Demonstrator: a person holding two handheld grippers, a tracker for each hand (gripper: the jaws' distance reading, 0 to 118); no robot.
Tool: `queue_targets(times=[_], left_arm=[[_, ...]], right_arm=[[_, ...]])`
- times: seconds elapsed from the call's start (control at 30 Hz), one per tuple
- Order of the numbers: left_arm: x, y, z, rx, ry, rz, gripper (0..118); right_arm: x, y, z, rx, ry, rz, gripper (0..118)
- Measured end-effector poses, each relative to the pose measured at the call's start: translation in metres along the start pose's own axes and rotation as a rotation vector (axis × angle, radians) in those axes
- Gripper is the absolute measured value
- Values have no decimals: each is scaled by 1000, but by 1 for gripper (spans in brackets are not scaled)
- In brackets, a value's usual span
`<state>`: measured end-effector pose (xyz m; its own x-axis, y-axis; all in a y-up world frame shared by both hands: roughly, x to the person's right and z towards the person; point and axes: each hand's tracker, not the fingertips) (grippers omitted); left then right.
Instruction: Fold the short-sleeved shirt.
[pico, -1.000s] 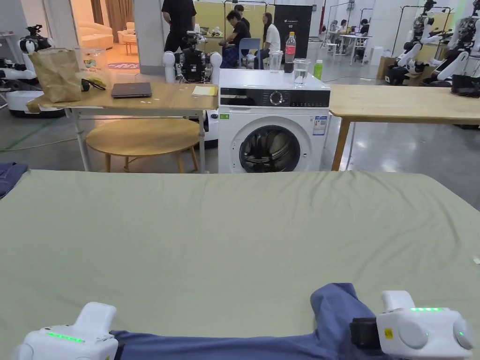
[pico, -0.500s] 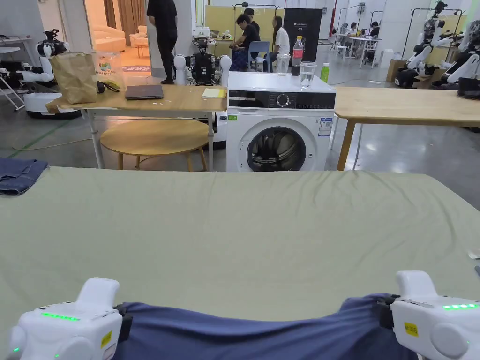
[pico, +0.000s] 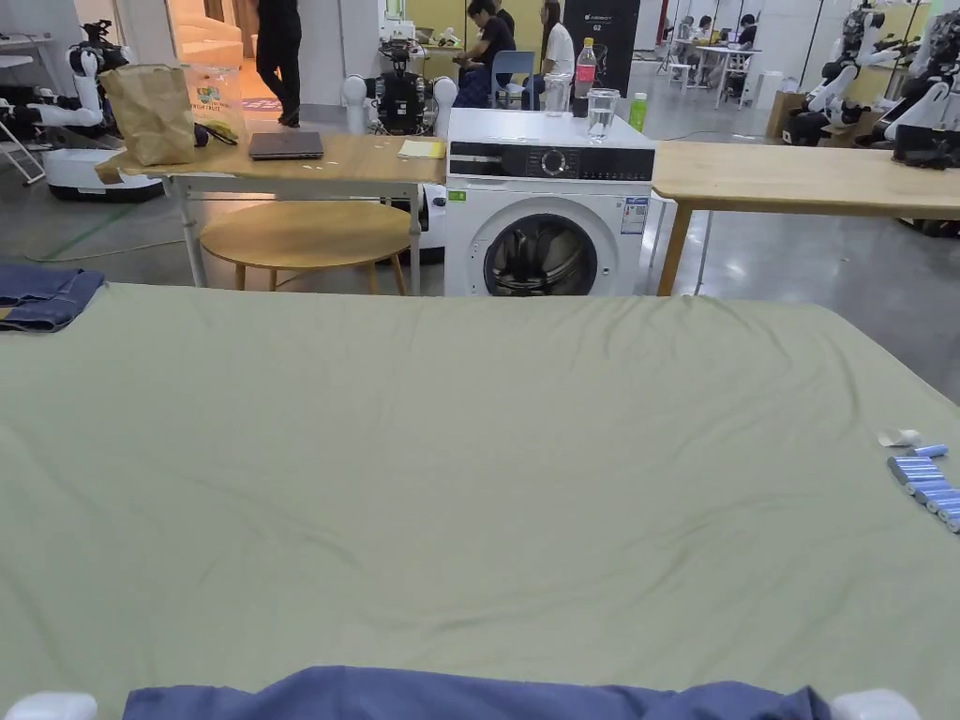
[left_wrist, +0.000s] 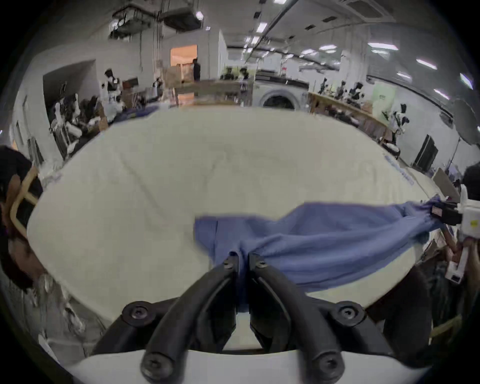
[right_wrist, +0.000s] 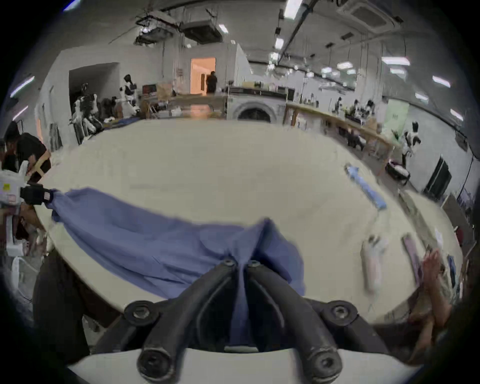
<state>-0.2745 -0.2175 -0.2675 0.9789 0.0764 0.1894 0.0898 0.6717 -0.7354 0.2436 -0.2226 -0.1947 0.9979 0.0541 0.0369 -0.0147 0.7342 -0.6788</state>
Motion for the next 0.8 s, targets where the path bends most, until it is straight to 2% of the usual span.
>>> queue_targets(times=[0.1,0.13,0.17,0.23,0.27,0.3,0.43,0.5,0.53,0.57,0.6,0.63,0.67,0.73,0.8], left_arm=[[1,-6,2,27,4,26,3],[8,2,9,34,9,36,13],[13,8,13,51,22,29,40],[28,26,23,126,40,-27,96],[34,34,26,170,38,-50,112],[48,47,32,234,32,-80,112],[98,86,26,359,2,-151,112],[119,95,19,419,13,-162,111],[120,96,9,410,11,-164,104],[126,97,7,434,11,-166,75],[130,97,7,447,2,-168,36],[134,99,5,438,-5,-174,5],[133,97,0,431,6,-178,0],[128,96,0,434,-14,-179,0],[120,94,0,409,-42,-156,0]], right_arm=[[0,-11,-8,-22,-9,-25,0],[-2,-8,-7,-27,-11,-36,1],[-3,-1,-4,-35,-12,-37,14],[-16,18,9,35,-26,-2,64],[-22,28,14,80,-16,16,87],[-33,41,21,145,0,19,92],[-67,86,32,358,40,-32,93],[-79,97,31,442,26,-61,92],[-84,99,29,473,15,-67,88],[-88,101,28,496,14,-68,61],[-90,99,28,511,8,-63,15],[-94,101,27,522,-43,-60,0],[-99,97,23,502,-94,-48,0],[-100,96,23,487,-26,-40,0],[-105,92,19,489,-26,-43,0]])
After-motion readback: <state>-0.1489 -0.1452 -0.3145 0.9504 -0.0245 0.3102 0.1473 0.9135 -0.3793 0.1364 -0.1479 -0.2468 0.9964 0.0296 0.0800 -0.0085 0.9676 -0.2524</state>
